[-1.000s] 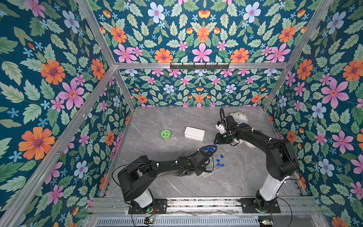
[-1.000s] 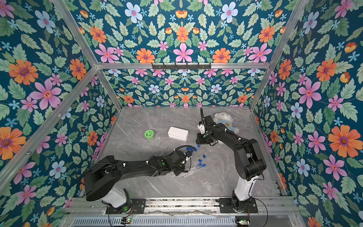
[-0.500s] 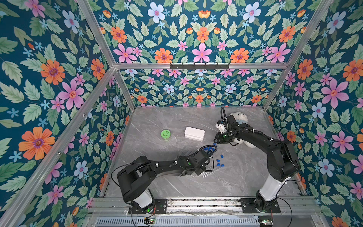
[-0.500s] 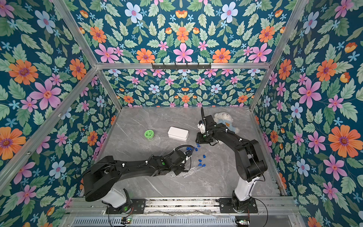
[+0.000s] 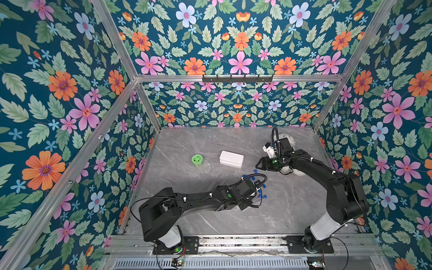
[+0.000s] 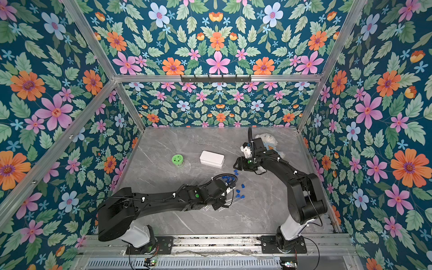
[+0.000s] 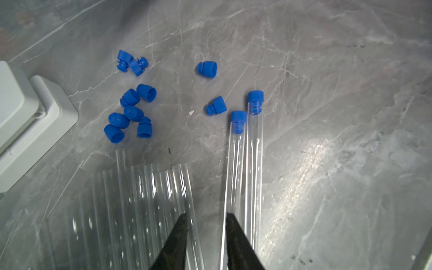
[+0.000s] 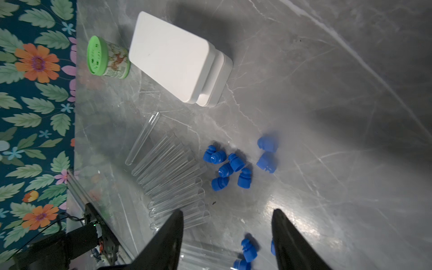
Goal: Remove stoppers from test tubes
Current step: Place the test tube at the center of the board, then pick up the test tube at the center of the board.
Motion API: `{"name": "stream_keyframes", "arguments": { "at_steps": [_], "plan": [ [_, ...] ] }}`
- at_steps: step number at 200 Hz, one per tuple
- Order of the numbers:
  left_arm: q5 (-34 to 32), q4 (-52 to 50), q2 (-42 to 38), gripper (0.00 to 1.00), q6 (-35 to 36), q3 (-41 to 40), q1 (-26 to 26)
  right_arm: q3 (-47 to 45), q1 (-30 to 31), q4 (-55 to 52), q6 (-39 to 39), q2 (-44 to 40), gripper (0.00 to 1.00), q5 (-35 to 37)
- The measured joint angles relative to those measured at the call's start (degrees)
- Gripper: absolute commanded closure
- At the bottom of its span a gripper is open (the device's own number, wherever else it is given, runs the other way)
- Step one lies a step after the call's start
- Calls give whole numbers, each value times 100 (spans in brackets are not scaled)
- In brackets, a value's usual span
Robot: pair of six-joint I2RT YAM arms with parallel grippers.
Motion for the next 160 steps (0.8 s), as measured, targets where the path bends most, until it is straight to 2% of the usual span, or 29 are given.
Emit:
{"name": "stream_keyframes", "arguments": {
  "at_steps": [54, 131, 160],
  "plan": [
    [192, -127, 396, 69, 76, 240, -68, -496, -356, 442, 297, -201, 29, -361],
    [229, -203, 911, 68, 221, 542, -59, -654, -579, 820, 564, -280, 28, -623],
    [269, -225, 1021, 61, 238, 581, -28, -671, -608, 852, 573, -295, 28, -640]
  ]
}}
